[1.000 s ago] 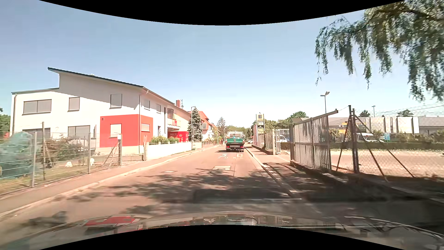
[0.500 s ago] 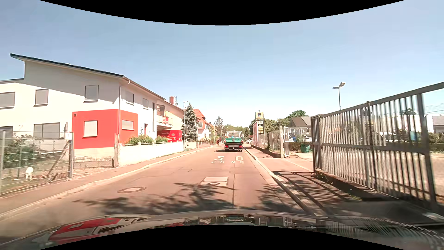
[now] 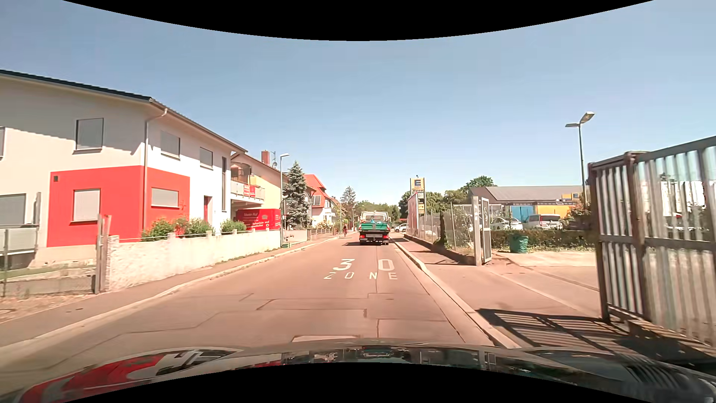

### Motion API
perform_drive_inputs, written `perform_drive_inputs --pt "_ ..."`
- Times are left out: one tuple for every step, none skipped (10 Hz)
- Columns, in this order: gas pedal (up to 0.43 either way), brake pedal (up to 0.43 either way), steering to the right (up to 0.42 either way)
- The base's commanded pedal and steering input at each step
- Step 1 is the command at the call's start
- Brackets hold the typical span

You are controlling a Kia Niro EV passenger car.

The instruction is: Follow the waypoints while adhering to traffic rules and regulations

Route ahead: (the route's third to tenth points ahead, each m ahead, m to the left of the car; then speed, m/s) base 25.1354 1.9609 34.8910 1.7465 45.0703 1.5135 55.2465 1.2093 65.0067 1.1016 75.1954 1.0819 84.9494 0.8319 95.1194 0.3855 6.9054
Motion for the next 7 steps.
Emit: perform_drive_inputs --pt "0.067 0.0 0.012" --pt "0.067 0.0 0.011" --pt "0.067 0.0 0.01" --pt "0.047 0.0 0.009" --pt "0.047 0.0 0.008" --pt "0.047 0.0 0.003" --pt "0.047 0.0 0.0"
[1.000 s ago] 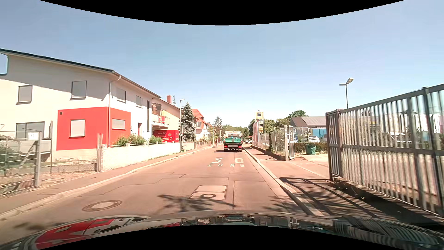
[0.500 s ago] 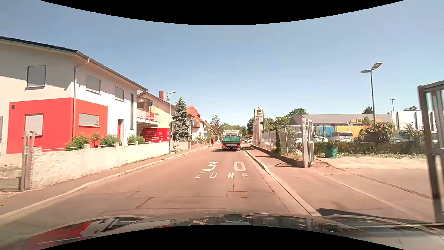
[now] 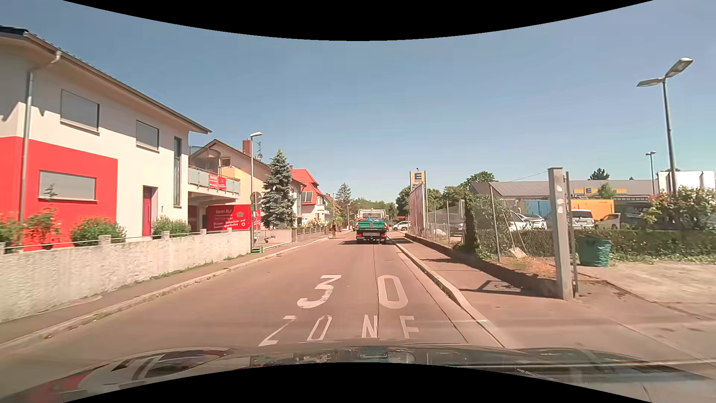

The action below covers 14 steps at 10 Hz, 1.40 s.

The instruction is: Follow the waypoints while adhering to traffic rules and regulations

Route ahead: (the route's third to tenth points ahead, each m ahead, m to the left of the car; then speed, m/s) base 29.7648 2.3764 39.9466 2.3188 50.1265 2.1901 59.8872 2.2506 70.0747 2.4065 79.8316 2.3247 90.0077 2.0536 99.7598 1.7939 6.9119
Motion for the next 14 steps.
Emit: perform_drive_inputs --pt "0.047 0.0 0.006" --pt "0.039 0.0 0.009" --pt "0.039 0.0 0.006" --pt "0.039 0.0 0.0" --pt "0.039 0.0 0.001" --pt "0.039 0.0 0.007" --pt "0.039 0.0 0.009" --pt "0.039 0.0 0.006" --pt "0.039 0.0 0.002" --pt "0.039 0.0 0.002" --pt "0.039 0.0 0.002" --pt "0.039 0.0 0.002" --pt "0.039 0.0 0.002" --pt "0.039 0.0 0.0"
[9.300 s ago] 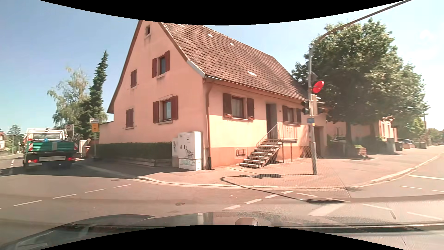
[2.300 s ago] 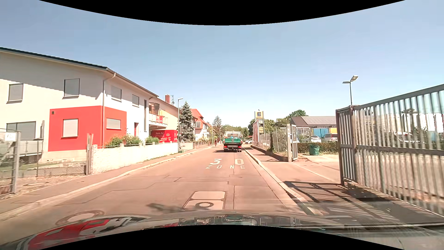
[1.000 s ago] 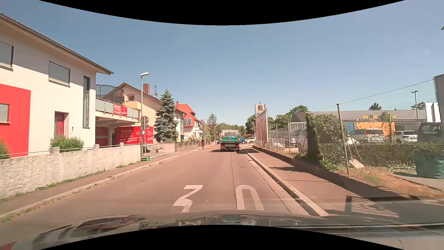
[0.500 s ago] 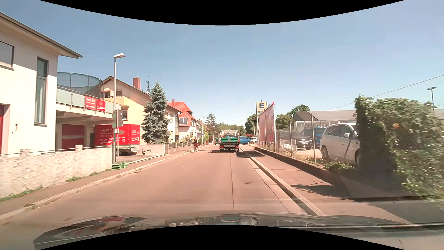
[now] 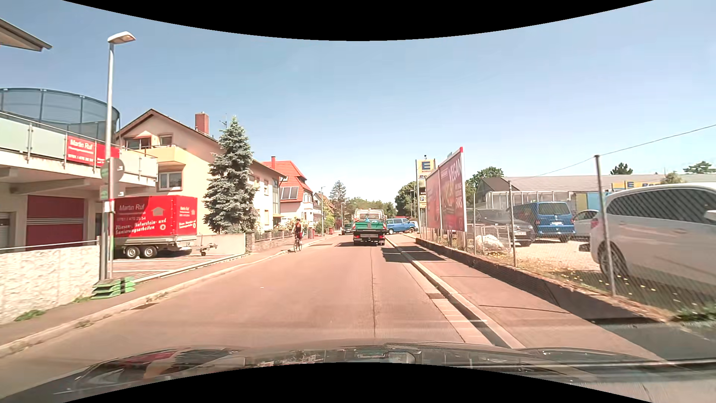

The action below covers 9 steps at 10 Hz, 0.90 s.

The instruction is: Follow the waypoints while adhering to traffic rules and regulations

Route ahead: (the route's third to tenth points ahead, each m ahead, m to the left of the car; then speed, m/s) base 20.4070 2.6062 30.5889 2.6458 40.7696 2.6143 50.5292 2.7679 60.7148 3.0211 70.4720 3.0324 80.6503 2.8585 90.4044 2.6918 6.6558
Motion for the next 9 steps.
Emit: perform_drive_inputs --pt "0.039 0.0 -0.001" --pt "0.047 0.0 -0.001" --pt "0.047 0.0 0.0" --pt "0.047 0.0 0.0" --pt "0.067 0.0 -0.001" --pt "0.067 0.0 0.003" --pt "0.067 0.0 0.006" --pt "0.067 0.0 0.004" --pt "0.067 0.0 -0.005"
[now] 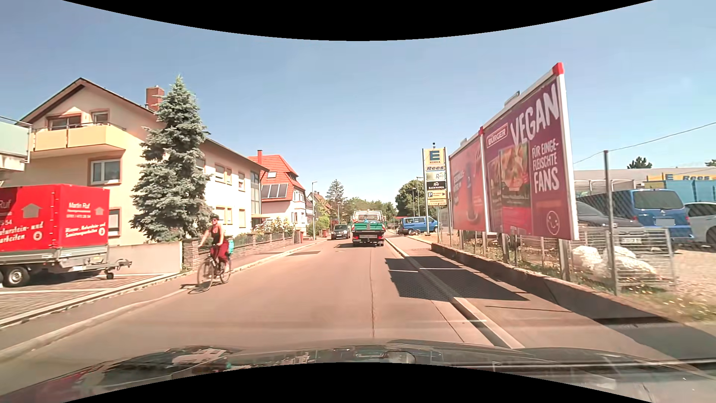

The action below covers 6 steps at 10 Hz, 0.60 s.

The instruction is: Follow the waypoints while adhering to traffic rules and regulations

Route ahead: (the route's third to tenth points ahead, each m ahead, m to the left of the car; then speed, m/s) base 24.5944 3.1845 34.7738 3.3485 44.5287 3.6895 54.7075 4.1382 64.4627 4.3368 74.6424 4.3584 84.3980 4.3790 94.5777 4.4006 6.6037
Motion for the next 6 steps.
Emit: perform_drive_inputs --pt "0.067 0.0 -0.008" --pt "0.067 0.0 -0.004" --pt "0.067 0.0 0.001" --pt "0.067 0.0 0.0" --pt "0.067 0.0 -0.002" --pt "0.067 0.0 -0.002"
